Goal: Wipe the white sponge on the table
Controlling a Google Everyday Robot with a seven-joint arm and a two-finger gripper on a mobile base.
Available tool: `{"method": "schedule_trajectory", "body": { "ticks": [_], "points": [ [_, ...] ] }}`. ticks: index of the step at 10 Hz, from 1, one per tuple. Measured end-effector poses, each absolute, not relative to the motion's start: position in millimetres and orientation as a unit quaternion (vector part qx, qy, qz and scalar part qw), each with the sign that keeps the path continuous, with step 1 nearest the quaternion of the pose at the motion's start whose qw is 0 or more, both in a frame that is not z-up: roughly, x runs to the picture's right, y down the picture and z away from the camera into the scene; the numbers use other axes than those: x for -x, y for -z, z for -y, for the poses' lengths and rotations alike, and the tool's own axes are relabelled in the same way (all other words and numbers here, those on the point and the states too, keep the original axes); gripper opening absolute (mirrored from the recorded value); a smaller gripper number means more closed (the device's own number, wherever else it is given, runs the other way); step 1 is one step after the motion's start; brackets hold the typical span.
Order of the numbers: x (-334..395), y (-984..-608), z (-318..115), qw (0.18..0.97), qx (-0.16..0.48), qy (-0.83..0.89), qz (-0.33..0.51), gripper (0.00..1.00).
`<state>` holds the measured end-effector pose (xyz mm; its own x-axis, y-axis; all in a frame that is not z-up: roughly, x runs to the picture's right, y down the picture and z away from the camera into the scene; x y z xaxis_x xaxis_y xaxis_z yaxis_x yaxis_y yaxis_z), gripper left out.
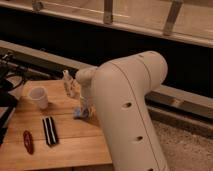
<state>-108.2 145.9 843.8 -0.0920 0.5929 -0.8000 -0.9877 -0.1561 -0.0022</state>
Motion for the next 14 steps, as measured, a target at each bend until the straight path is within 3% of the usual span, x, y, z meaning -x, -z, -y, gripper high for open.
{"method": "schedule_trajectory", "body": {
  "ticks": [3,7,14],
  "points": [
    [112.8,-849.1,-142.7,0.575,0.346,-0.684,-0.286,0.00],
    [120.9,-873.2,-109.3,0.555,0.399,-0.695,-0.221,0.00],
    [206.7,-883.3,-138.3,0.594,0.484,-0.603,-0.223,0.00]
  ]
}}
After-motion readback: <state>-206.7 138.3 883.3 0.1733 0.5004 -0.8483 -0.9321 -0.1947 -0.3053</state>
